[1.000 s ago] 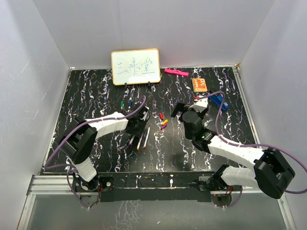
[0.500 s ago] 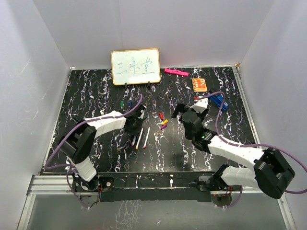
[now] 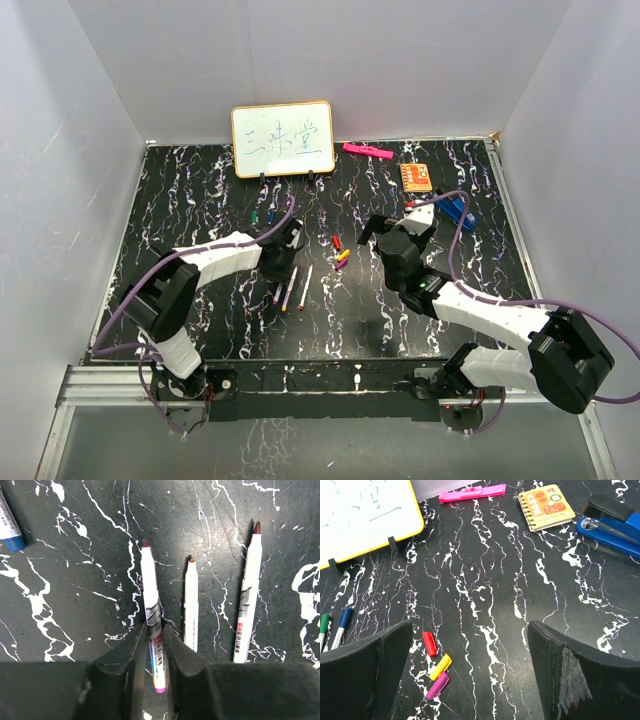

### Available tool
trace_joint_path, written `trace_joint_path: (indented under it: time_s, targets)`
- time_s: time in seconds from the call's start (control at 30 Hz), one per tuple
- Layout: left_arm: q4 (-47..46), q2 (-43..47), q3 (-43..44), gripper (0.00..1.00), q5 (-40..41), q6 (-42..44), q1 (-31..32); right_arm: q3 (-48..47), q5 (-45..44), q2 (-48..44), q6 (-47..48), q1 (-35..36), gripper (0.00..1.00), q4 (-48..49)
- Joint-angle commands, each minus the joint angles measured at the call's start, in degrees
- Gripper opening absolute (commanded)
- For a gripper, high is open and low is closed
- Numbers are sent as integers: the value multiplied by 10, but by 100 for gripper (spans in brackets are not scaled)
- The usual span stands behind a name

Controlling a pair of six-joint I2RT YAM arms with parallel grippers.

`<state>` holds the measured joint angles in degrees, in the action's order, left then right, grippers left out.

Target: Insert the pens into the pen caps

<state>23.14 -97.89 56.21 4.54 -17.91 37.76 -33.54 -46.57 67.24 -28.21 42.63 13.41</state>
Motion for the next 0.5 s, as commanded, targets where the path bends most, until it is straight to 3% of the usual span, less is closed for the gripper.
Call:
trace_joint_path:
  time_s: [0.0,0.07,0.27,0.47]
  targets:
    - [70,-65,-46,9,-55,-15,4,-25,-15,-8,-15,-2,97,2]
    - [69,-82,-38,0,-58,-13,4,-26,-16,-6,-14,-2,97,1]
    - [55,-80,-33,0,-67,-8,8,-42,-28,14,-25,-1,96,-51]
    - [67,-5,-23,0,-48,-7,8,-70,10,68,-102,-1,80,-141]
